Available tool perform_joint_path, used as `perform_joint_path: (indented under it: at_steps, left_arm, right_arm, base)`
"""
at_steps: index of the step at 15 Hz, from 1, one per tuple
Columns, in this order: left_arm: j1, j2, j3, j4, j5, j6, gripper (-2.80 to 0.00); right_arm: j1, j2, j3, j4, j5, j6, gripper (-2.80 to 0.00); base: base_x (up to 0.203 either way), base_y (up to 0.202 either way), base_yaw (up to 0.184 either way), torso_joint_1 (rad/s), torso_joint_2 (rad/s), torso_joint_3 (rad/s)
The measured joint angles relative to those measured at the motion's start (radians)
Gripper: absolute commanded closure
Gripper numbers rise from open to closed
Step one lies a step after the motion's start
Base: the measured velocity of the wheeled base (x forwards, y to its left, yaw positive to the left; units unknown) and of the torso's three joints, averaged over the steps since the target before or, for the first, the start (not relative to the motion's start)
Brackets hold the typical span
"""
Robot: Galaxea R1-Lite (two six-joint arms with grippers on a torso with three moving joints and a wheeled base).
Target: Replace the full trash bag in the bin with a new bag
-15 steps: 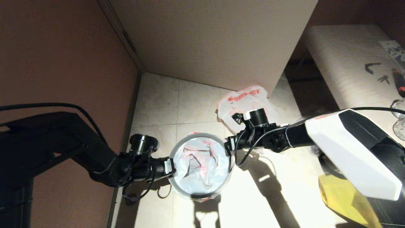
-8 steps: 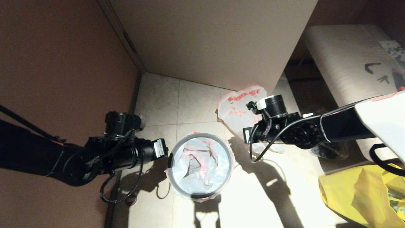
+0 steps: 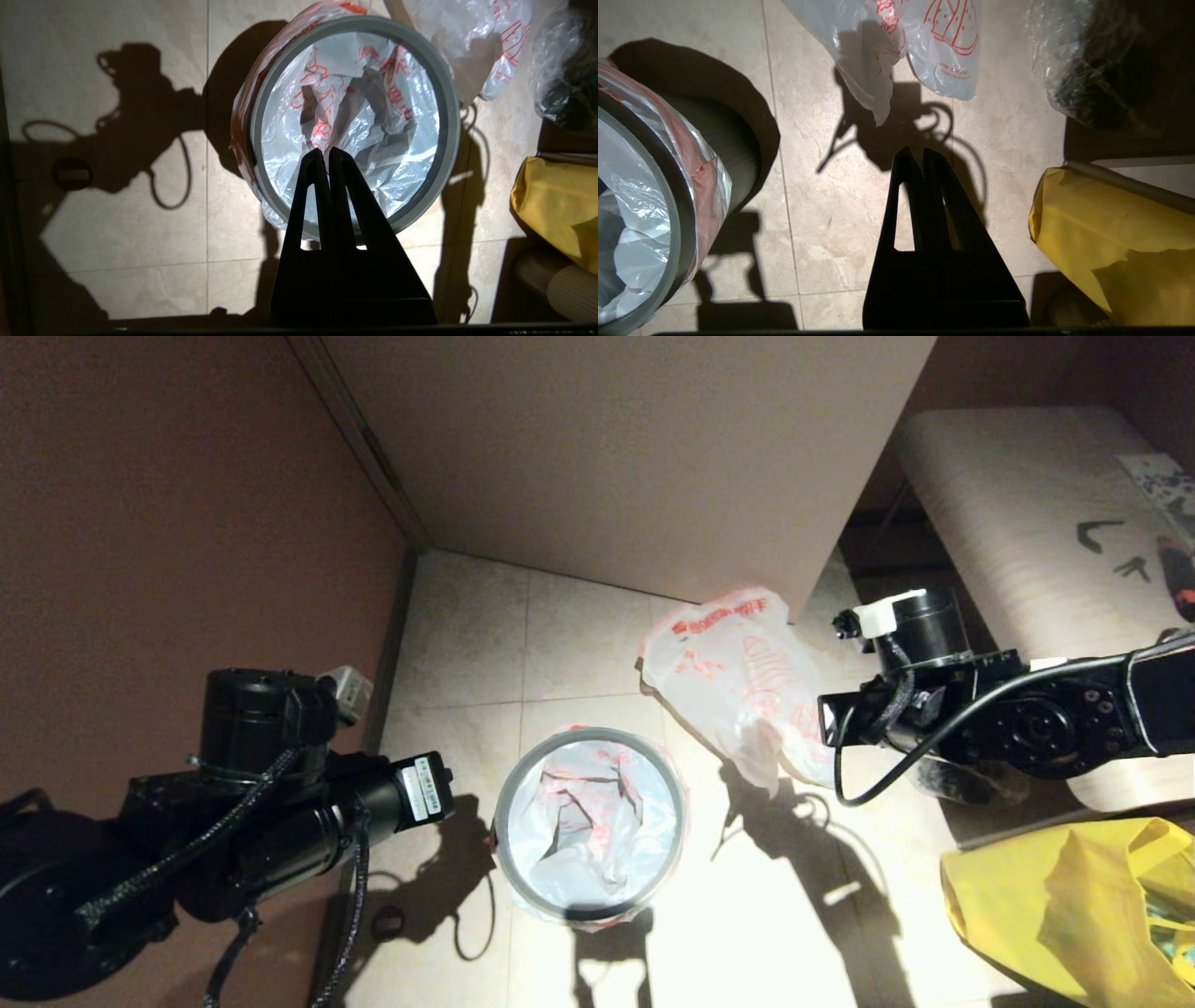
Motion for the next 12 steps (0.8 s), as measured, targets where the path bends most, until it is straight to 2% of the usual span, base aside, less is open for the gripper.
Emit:
perform_joint_path:
  at_steps: [7,9,12]
  left_arm:
    - [-0.013,-0.025,-0.001,-0.006,0.07,0.04,0.0]
    - [-0.019,-0.033,-0.004,-0.006,0.081,0.071,0.0]
    - [-0.032,-0.048,-0.022,-0.006,0.103,0.088,0.0]
  right_arm:
    - [-0.079,-0.196,0.089,0.004,-0.051,0.001,0.0]
    - [-0.09,-0.256,0.126,0.003,-0.056,-0.003,0.0]
    - [-0.108,-0.339,0.153,0.0,-0.053,-0.069,0.0]
  base:
    - [0.0,0.0,0.0,0.0,0.0,0.0]
    - [0.0,0.0,0.0,0.0,0.0,0.0]
    - [0.0,0.0,0.0,0.0,0.0,0.0]
